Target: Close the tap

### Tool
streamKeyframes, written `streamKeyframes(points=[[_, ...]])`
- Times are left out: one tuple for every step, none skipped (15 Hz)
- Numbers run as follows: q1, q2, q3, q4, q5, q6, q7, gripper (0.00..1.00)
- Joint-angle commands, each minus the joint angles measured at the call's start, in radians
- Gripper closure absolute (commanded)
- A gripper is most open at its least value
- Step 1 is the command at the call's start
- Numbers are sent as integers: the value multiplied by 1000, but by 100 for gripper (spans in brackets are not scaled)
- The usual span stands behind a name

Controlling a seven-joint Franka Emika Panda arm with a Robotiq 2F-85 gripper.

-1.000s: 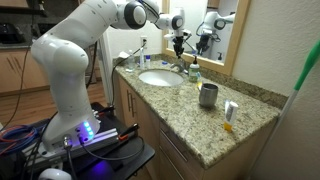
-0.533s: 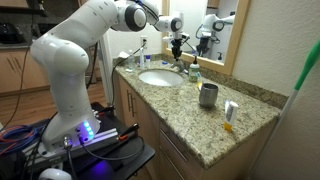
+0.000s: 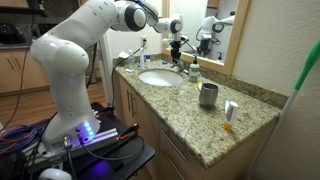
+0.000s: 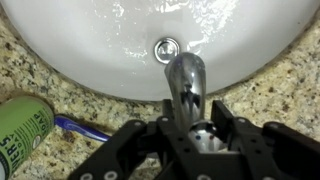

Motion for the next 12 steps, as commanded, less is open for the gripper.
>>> streamKeyframes(points=[[4,-97,-3,-130,-6,-57,-5,24],[5,-124,-3,-153,-7,-83,-7,17],[4,-152,-2,-178,-7,-105,-11,9],[6,-184,-1,-200,-9,-132,-15,4],[5,-221,2,-231,-7,-140,-25,1],[4,-256,5,-257,-3,-151,-29,0],[5,-297,6,-289,-5,-162,-36,0],[4,-335,11,-321,-2,-176,-50,0],[-1,-377,20,-357,7,-193,-75,0],[-8,-411,29,-385,18,-210,-104,0],[7,-301,10,-245,5,-204,-54,0],[6,-337,14,-276,6,-219,-68,0]])
